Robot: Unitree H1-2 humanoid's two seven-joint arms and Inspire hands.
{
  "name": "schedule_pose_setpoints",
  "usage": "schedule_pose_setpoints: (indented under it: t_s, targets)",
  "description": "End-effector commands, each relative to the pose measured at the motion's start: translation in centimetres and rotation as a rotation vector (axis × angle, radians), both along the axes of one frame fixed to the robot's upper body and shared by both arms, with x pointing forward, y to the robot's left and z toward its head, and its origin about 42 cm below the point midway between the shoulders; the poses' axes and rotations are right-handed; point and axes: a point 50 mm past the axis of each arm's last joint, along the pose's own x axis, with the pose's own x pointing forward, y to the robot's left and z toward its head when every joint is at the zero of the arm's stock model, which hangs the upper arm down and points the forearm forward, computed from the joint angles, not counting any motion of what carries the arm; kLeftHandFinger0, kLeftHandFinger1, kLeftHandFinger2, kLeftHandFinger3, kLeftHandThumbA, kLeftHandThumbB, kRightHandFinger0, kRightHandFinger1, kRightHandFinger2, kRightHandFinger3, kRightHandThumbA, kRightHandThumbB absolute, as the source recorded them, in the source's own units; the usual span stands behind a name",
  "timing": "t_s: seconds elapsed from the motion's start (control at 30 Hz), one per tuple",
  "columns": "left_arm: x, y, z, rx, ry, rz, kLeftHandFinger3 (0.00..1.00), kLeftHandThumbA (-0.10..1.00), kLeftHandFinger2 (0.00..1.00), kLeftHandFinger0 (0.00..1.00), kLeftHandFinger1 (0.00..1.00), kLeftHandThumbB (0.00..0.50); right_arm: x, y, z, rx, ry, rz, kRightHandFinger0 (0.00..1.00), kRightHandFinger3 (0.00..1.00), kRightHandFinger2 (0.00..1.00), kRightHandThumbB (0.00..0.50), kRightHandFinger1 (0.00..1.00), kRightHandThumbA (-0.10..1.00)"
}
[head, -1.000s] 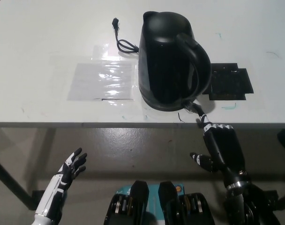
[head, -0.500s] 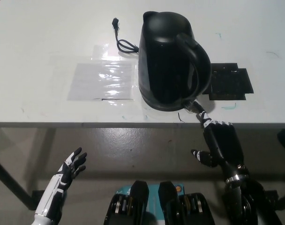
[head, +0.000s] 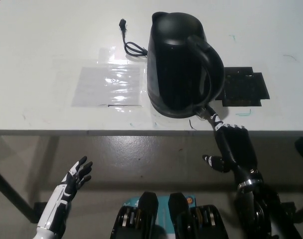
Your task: A kettle is kept at the center of the table close to the robot and the robot uses its right index finger to press downwards on the transparent start boiling button
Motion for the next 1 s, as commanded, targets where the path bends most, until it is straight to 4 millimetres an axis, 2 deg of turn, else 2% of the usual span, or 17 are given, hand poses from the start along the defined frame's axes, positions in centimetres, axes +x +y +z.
schedule_pose_setpoints:
  t_s: [0.0,0.2,0.43,0.7,0.97]
  targets:
    - [0.3,0.3,1.3,0.028,-0.063,-0.023,1.00,1.00,1.00,1.00,1.00,0.353,1.3,0.2,1.4,-0.001,-0.022,0.012,0.00,1.00,0.00,0.123,0.00,1.00]
    - [0.3,0.4,1.2,0.029,-0.072,-0.028,1.00,1.00,1.00,1.00,1.00,0.338,1.6,0.3,1.2,-0.012,-0.014,0.008,0.00,1.00,0.00,0.118,0.00,1.00]
    - [0.5,0.3,1.5,0.022,-0.070,-0.027,1.00,1.00,1.00,1.00,1.00,0.360,2.3,0.4,0.8,-0.022,0.006,0.005,0.00,1.00,0.00,0.113,0.00,0.98]
    - [0.6,0.3,1.6,0.029,-0.078,-0.030,1.00,1.00,1.00,1.00,1.00,0.332,2.9,0.4,0.6,-0.036,0.019,0.003,0.00,1.00,0.00,0.117,0.00,1.00]
    - [0.6,0.3,1.6,0.023,-0.072,-0.032,1.00,1.00,1.00,1.00,1.00,0.335,3.3,0.4,0.6,-0.030,0.022,0.006,0.00,1.00,0.00,0.118,0.00,1.00]
